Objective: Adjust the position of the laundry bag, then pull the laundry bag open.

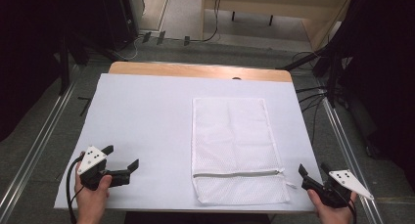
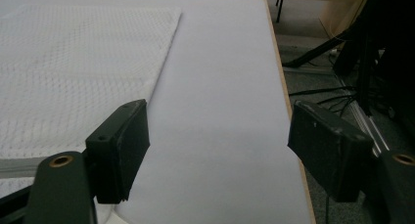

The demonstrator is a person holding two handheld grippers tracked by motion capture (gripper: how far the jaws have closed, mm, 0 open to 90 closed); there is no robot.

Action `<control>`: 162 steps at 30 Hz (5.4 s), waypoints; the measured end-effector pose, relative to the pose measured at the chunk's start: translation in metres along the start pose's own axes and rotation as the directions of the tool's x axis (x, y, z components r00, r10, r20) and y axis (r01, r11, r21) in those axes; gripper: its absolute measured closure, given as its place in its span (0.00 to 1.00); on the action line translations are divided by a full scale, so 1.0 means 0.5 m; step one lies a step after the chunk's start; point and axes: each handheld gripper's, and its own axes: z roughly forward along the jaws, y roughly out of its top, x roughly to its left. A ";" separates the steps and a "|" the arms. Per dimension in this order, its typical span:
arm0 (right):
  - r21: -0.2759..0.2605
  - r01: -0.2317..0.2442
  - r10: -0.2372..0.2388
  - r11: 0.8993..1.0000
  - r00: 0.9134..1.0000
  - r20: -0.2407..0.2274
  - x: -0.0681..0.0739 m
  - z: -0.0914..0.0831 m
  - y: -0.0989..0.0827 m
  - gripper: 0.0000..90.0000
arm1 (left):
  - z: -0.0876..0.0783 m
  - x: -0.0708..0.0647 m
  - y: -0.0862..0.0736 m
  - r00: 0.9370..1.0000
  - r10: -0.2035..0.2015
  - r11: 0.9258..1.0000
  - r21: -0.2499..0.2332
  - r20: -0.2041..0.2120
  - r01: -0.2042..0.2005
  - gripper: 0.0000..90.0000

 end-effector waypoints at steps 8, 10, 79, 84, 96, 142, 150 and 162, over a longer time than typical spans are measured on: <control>0.001 -0.017 0.017 1.000 1.000 -0.014 0.011 0.007 0.000 0.31 | 0.032 -0.034 0.022 1.000 -0.010 1.000 0.003 -0.004 0.010 0.12; 0.002 -0.037 0.037 0.999 0.999 -0.036 0.014 0.008 0.003 0.33 | 0.047 -0.048 0.032 0.999 -0.041 0.999 0.006 0.021 0.040 0.16; 0.025 0.055 -0.051 0.998 0.986 -0.159 0.107 0.010 0.018 0.36 | 0.153 -0.045 0.042 1.000 -0.025 0.970 0.244 -0.002 0.025 1.00; 0.010 0.070 -0.068 0.997 0.985 -0.159 0.113 0.012 0.012 0.38 | 0.141 -0.031 0.037 0.998 -0.055 0.971 0.234 -0.016 0.057 1.00; 0.020 0.065 -0.056 0.998 0.955 -0.291 0.166 0.026 0.023 0.57 | 0.108 -0.038 0.043 0.994 -0.057 0.994 0.091 -0.096 0.066 0.52; 0.220 0.210 -0.057 0.953 0.835 -0.548 0.301 0.074 -0.031 0.56 | 0.163 -0.301 0.046 0.941 0.076 0.984 0.130 0.330 -0.125 0.63; 0.174 0.267 -0.156 0.948 0.865 -0.477 0.332 0.067 -0.043 0.65 | 0.179 -0.326 0.055 0.922 0.087 0.977 0.146 0.377 -0.152 0.65; 0.160 0.266 -0.178 0.951 0.890 -0.420 0.340 0.062 -0.045 0.99 | 0.213 -0.364 0.054 0.907 0.071 0.968 0.189 0.416 -0.162 0.67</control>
